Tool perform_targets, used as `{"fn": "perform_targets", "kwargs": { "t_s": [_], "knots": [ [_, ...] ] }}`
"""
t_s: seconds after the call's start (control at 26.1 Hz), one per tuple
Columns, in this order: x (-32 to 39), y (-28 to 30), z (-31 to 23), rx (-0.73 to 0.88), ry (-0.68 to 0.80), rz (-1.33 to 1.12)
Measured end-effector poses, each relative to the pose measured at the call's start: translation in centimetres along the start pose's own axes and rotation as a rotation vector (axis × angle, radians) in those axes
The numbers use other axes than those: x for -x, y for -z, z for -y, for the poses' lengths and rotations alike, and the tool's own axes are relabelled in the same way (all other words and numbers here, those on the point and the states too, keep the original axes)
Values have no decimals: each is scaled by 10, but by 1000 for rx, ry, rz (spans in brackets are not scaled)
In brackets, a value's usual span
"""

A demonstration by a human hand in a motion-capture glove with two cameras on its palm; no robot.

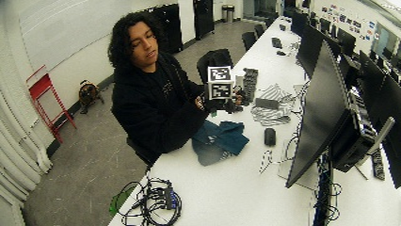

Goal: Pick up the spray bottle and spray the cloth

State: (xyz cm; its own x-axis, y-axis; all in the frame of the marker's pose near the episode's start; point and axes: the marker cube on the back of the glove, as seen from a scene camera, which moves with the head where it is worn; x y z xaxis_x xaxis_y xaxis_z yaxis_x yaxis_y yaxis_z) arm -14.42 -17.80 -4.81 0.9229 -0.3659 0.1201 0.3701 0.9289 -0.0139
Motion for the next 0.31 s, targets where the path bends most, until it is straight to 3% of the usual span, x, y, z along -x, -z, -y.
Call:
{"fn": "perform_targets", "kwargs": {
  "t_s": [0.31],
  "knots": [
    [-2,-2,0,35,-7,-2]
  ]
}}
